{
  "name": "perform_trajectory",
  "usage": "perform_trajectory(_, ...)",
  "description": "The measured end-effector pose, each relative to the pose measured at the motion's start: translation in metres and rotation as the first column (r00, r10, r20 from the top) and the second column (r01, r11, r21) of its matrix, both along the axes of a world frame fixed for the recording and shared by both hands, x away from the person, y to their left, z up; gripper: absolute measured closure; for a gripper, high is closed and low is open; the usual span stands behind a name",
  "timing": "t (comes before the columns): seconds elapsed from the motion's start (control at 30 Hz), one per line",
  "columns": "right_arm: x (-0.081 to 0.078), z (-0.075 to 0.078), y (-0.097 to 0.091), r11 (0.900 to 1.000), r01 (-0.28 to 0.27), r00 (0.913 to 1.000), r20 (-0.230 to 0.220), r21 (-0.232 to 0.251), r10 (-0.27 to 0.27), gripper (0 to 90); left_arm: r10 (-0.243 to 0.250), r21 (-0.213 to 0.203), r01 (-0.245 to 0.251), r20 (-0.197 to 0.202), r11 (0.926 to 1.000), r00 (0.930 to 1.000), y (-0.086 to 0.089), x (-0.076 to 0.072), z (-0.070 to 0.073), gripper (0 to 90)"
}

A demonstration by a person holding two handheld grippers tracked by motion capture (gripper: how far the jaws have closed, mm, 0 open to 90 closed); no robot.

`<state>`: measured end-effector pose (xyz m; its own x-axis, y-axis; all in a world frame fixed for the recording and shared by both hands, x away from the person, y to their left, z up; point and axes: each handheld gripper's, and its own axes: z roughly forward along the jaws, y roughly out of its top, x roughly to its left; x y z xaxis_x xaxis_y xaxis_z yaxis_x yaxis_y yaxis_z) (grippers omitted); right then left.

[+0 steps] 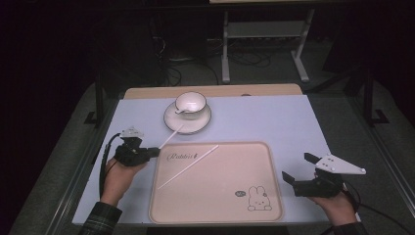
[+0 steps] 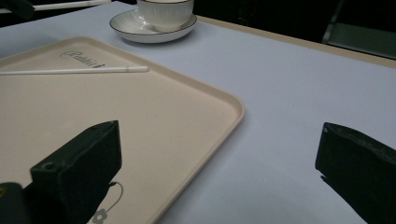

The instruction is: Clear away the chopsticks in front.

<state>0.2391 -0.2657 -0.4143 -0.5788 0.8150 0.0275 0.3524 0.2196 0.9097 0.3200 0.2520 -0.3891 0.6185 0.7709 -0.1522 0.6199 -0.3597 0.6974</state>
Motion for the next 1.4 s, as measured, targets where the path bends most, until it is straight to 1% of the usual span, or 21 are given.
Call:
perform_trajectory(0.1, 0.000, 0.000, 0.000, 1.0000, -0.001, 1.0000, -0.002, -0.001, 0.001, 0.0, -0.052, -0.011, 0.051, -0.016, 0.9986, 0.9985, -0.019, -0.005, -0.004, 84.8)
perform_trajectory(0.2, 0.000, -0.001, 0.001, 1.0000, -0.001, 1.0000, -0.004, -0.002, 0.001, 0.0, -0.096, -0.027, 0.095, -0.033, 0.9951, 0.9948, -0.039, -0.007, -0.011, 84.8)
perform_trajectory(0.23, 0.001, -0.001, 0.001, 1.0000, -0.001, 1.0000, -0.004, -0.003, 0.001, 0.0, -0.109, -0.016, 0.108, -0.032, 0.9940, 0.9936, -0.046, -0.008, -0.013, 84.7)
perform_trajectory(0.27, 0.001, -0.001, 0.001, 1.0000, -0.001, 1.0000, -0.004, -0.003, 0.001, 0.0, -0.109, -0.016, 0.108, -0.032, 0.9940, 0.9936, -0.046, -0.008, -0.013, 84.7)
perform_trajectory(0.3, 0.001, -0.001, 0.001, 1.0000, -0.001, 1.0000, -0.004, -0.003, 0.001, 0.0, -0.129, 0.007, 0.129, -0.039, 0.9916, 0.9909, -0.061, -0.009, -0.020, 84.7)
perform_trajectory(0.43, 0.000, -0.001, 0.001, 1.0000, -0.001, 1.0000, -0.005, -0.002, 0.001, 0.0, -0.166, 0.062, 0.170, -0.060, 0.9834, 0.9842, -0.082, -0.009, -0.032, 84.7)
perform_trajectory(0.53, 0.000, -0.001, 0.000, 1.0000, -0.001, 1.0000, -0.005, -0.002, 0.001, 0.0, -0.172, 0.071, 0.177, -0.069, 0.9816, 0.9826, -0.085, -0.008, -0.037, 84.6)
perform_trajectory(0.6, 0.001, -0.001, 0.000, 1.0000, -0.001, 1.0000, -0.006, -0.002, 0.001, 0.0, -0.171, 0.094, 0.178, -0.070, 0.9797, 0.9827, -0.087, -0.008, -0.041, 84.5)
perform_trajectory(0.63, 0.001, -0.001, 0.000, 1.0000, 0.000, 1.0000, -0.008, -0.001, 0.000, 0.0, -0.173, 0.117, 0.179, -0.063, 0.9768, 0.9829, -0.088, -0.007, -0.045, 84.4)
perform_trajectory(0.67, 0.001, -0.001, 0.000, 1.0000, 0.000, 1.0000, -0.008, -0.001, 0.000, 0.0, -0.172, 0.122, 0.178, -0.057, 0.9765, 0.9834, -0.089, -0.007, -0.046, 84.2)
perform_trajectory(0.97, 0.000, -0.001, 0.001, 1.0000, -0.004, 1.0000, -0.003, -0.003, 0.004, 0.0, -0.176, 0.133, 0.180, -0.040, 0.9746, 0.9836, -0.090, -0.009, -0.047, 81.6)
perform_trajectory(1.0, 0.000, -0.001, 0.001, 1.0000, -0.004, 1.0000, -0.003, -0.003, 0.004, 0.0, -0.175, 0.146, 0.178, -0.035, 0.9732, 0.9840, -0.092, -0.010, -0.046, 81.5)
perform_trajectory(1.07, 0.000, 0.000, 0.001, 1.0000, -0.004, 1.0000, -0.002, -0.002, 0.004, 0.0, -0.176, 0.143, 0.180, -0.035, 0.9733, 0.9837, -0.092, -0.010, -0.045, 81.1)
perform_trajectory(1.1, 0.000, 0.000, 0.001, 1.0000, -0.002, 1.0000, -0.002, -0.002, 0.002, 0.0, -0.180, 0.128, 0.182, -0.022, 0.9749, 0.9834, -0.094, -0.010, -0.040, 80.7)
perform_trajectory(1.13, 0.000, 0.000, 0.001, 1.0000, -0.002, 1.0000, -0.002, -0.002, 0.002, 0.0, -0.180, 0.128, 0.182, -0.022, 0.9749, 0.9834, -0.094, -0.010, -0.040, 80.5)
perform_trajectory(1.2, 0.000, -0.001, 0.001, 1.0000, 0.002, 1.0000, -0.006, 0.002, -0.002, 0.0, -0.195, 0.080, 0.195, -0.005, 0.9775, 0.9808, -0.098, -0.005, -0.031, 81.2)
perform_trajectory(1.23, 0.000, -0.001, 0.000, 1.0000, 0.002, 1.0000, -0.007, 0.005, -0.002, 0.0, -0.212, 0.064, 0.212, -0.004, 0.9753, 0.9773, -0.101, -0.001, -0.029, 83.3)
perform_trajectory(1.3, -0.001, -0.002, 0.000, 1.0000, 0.003, 0.9999, -0.012, 0.007, -0.003, 0.0, -0.238, 0.065, 0.238, -0.007, 0.9690, 0.9712, -0.111, 0.007, -0.027, 87.6)
perform_trajectory(1.33, -0.001, -0.002, 0.000, 1.0000, 0.003, 0.9999, -0.012, 0.007, -0.003, 0.0, -0.238, 0.065, 0.238, -0.007, 0.9690, 0.9712, -0.111, 0.007, -0.027, 89.2)
perform_trajectory(1.37, -0.001, -0.002, -0.002, 1.0000, 0.001, 1.0000, -0.009, 0.005, 0.000, 0.0, -0.263, 0.070, 0.263, -0.002, 0.9623, 0.9647, -0.123, 0.016, -0.026, 89.3)
perform_trajectory(1.4, -0.001, -0.002, -0.002, 1.0000, 0.000, 1.0000, -0.008, 0.004, 0.000, 0.0, -0.271, 0.073, 0.270, 0.000, 0.9601, 0.9627, -0.130, 0.020, -0.026, 89.4)
